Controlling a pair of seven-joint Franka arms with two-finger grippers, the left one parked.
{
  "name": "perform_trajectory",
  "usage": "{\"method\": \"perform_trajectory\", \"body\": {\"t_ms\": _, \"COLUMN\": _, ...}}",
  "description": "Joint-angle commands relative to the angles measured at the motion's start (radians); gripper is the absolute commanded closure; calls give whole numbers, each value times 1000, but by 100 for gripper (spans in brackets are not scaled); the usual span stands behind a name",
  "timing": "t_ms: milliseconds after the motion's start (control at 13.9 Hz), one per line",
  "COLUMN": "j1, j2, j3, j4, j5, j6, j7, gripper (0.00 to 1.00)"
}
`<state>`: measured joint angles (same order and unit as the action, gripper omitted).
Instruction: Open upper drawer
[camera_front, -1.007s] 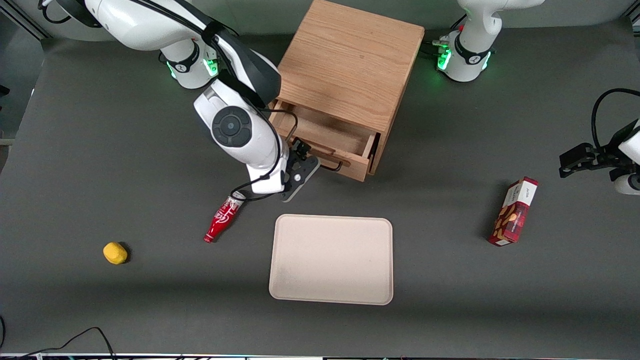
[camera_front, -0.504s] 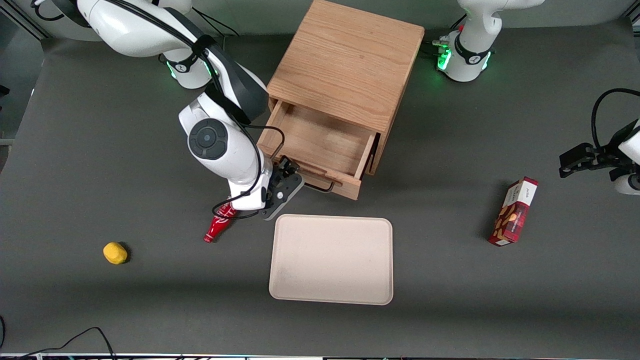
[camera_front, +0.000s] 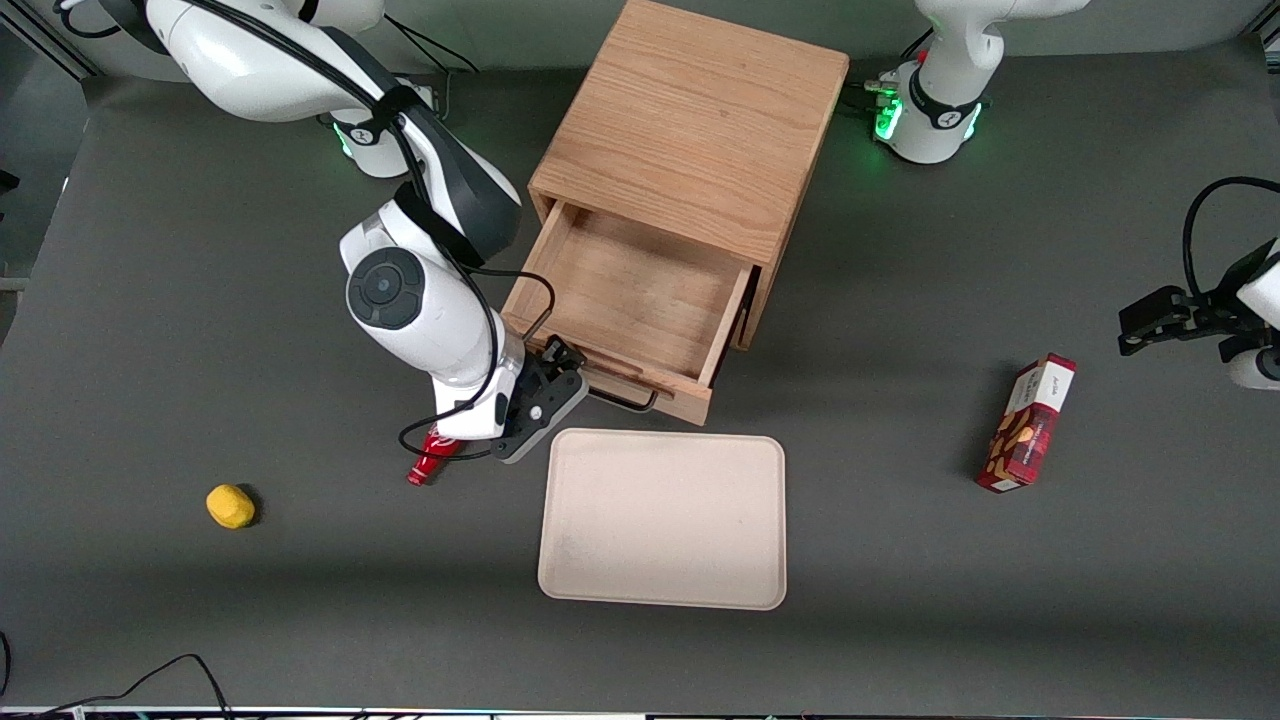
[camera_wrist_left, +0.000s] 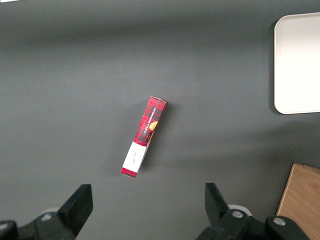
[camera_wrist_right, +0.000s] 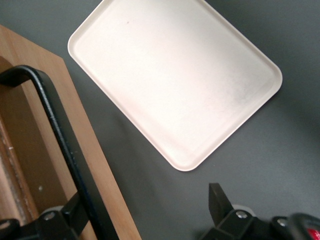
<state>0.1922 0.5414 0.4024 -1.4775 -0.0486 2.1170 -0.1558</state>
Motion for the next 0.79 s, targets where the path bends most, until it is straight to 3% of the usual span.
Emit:
{"method": "perform_trajectory", "body": {"t_ms": 0, "j1": 7, "j2": 9, "j3": -33, "j4": 20, "j5": -4, "j6": 78, "j7": -4, "gripper": 0}}
{"method": "perform_trajectory", "body": {"t_ms": 719, "j1": 7, "j2": 12, "j3": -76, "j4": 54, "j5": -4, "j6": 81, "j7": -13, "gripper": 0}}
